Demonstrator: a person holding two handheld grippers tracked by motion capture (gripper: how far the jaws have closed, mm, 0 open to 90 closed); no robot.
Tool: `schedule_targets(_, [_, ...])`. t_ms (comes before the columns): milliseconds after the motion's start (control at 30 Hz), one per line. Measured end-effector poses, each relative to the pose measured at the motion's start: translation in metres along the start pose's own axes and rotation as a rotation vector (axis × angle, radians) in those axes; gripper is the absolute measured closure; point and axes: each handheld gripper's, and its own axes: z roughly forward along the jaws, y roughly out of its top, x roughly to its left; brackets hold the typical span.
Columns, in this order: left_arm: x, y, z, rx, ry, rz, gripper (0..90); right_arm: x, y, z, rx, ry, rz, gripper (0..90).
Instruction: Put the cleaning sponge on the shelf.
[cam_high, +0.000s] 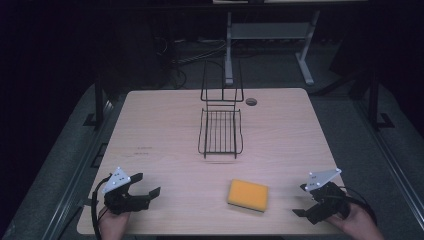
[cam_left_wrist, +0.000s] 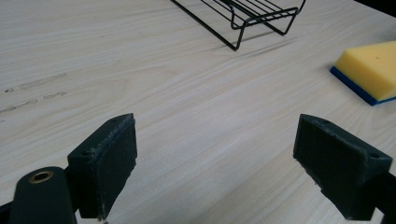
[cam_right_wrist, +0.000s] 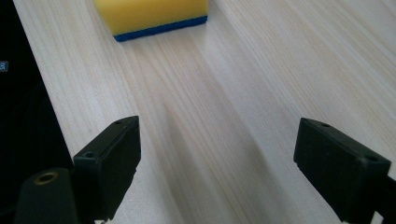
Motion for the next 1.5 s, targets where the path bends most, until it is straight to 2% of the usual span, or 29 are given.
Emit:
schedule_targets(233, [0.000,0.000,-0.001,-0.004,0.003,-0.006,12.8,0.001,0.002,0.003,0.005,0.005,-0.002,14.5])
schedule_targets(533, [-0.002,0.000,-0.002,-0.004,-0.004,0.005,12.8,0.009,0.014,0.008,0.018,0.008,-0.044,14.6])
schedule_targets(1167, [-0.002,0.000,-0.004,-0.012,-0.002,0.012,12.8,0.019,0.032,0.012,0.025,0.033,-0.085,14.5])
schedule_targets(1500, [-0.001,0.000,-0.006,-0.019,0.000,0.002,12.8,0.022,0.045,0.016,0.027,0.045,-0.107,14.5])
